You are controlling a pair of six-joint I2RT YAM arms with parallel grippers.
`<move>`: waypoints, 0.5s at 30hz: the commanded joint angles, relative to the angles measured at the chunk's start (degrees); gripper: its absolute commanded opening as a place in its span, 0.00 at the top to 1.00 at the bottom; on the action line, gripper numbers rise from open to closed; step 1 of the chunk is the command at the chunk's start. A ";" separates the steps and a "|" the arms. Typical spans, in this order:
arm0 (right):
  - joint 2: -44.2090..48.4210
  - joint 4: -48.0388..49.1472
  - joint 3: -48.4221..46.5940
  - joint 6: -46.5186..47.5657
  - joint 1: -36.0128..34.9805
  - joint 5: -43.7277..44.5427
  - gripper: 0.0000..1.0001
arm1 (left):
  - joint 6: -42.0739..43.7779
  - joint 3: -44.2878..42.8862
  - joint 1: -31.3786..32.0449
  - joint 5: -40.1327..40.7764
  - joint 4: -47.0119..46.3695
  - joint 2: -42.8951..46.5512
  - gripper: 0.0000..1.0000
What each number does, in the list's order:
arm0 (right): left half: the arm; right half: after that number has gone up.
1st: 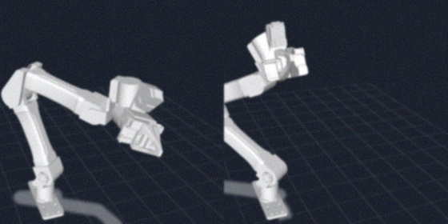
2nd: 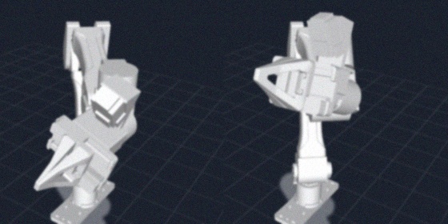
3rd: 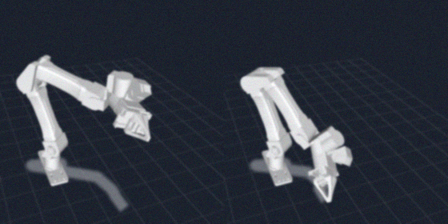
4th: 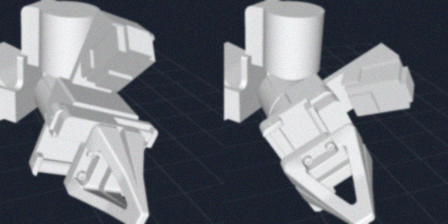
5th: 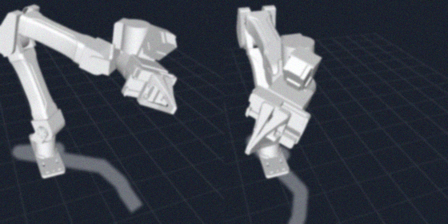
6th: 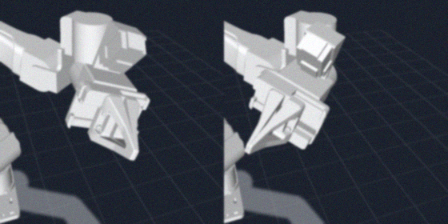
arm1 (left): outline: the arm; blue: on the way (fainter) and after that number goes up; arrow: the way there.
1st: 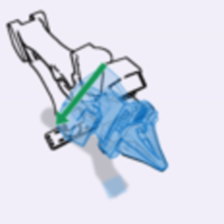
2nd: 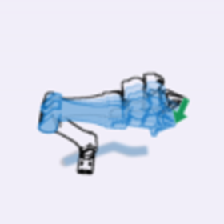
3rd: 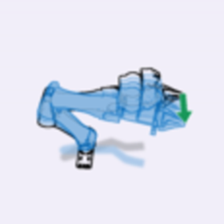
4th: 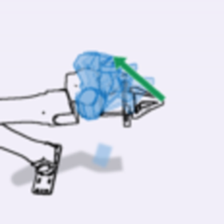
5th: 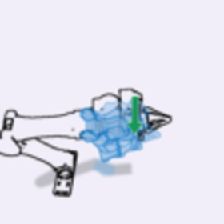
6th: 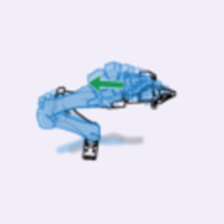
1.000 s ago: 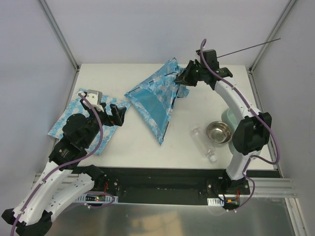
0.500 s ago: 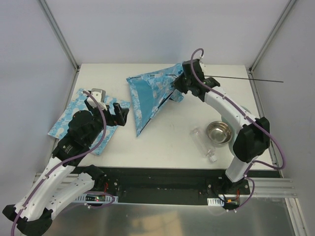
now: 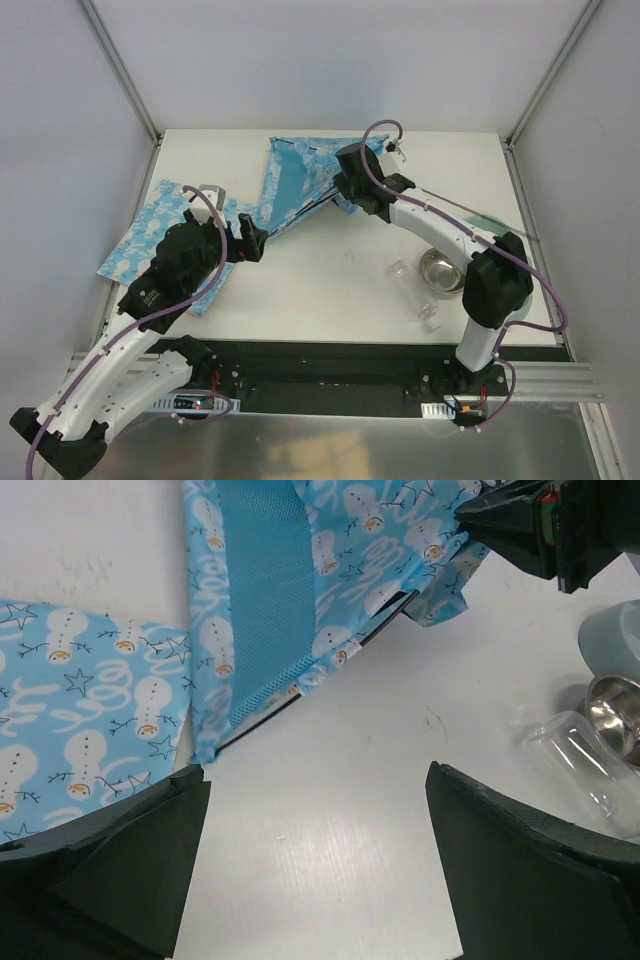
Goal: Set up the pet tent
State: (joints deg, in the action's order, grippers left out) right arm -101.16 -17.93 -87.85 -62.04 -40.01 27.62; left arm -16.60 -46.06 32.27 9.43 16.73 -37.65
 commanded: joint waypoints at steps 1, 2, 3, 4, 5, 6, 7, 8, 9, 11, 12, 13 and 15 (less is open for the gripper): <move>-0.18 0.62 -0.66 -4.32 -0.33 -1.16 0.75 | -1.68 0.89 0.16 -1.69 -0.82 -1.37 0.08; 0.52 0.71 0.13 -4.40 -0.33 -1.51 0.66 | -2.03 1.24 0.16 -2.13 -0.74 -1.81 0.08; 1.66 0.79 1.18 -4.14 -0.33 -2.21 0.59 | -2.29 1.41 0.16 -2.92 -0.91 -2.77 0.08; 2.63 0.88 2.06 -3.71 -0.42 -2.65 0.53 | -2.47 1.50 0.16 -4.23 -1.09 -3.56 0.08; 3.42 0.27 2.59 -3.53 -0.42 -3.09 0.47 | -2.47 1.76 0.16 -5.64 -1.17 -4.53 0.09; 4.47 -0.17 3.47 -3.26 -0.33 -3.79 0.41 | -2.38 2.11 0.16 -7.57 -1.61 -5.67 0.09; 5.27 -0.61 4.17 -2.74 -0.33 -4.58 0.38 | -2.12 2.38 0.16 -9.33 -2.31 -6.81 0.11; 6.32 -1.48 4.79 -2.56 -0.33 -5.37 0.35 | -2.21 2.82 0.16 -10.91 -2.93 -7.87 0.11; 7.55 -2.19 5.23 -1.60 -0.42 -5.99 0.32 | -2.38 3.00 0.16 -11.80 -3.37 -9.01 0.12; 10.01 -4.64 6.55 0.25 -0.42 -7.13 0.27 | -2.56 2.82 0.16 -12.68 -4.07 -11.21 0.13; 11.33 -5.70 7.34 1.99 -0.25 -7.83 0.25 | -2.56 2.82 0.16 -12.77 -4.42 -12.09 0.13; 13.08 -5.97 8.56 4.27 -0.07 -8.88 0.25 | -2.56 2.56 0.16 -12.86 -4.77 -12.97 0.13; 17.04 -6.24 10.76 11.46 0.63 -11.86 0.25 | -2.56 2.38 0.16 -13.64 -5.83 -14.55 0.13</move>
State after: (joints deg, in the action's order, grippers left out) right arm -93.34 -22.11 -79.44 -61.12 -40.01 20.67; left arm -17.98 -43.33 32.27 -0.64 15.25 -50.57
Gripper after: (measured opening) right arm 0.749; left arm 0.871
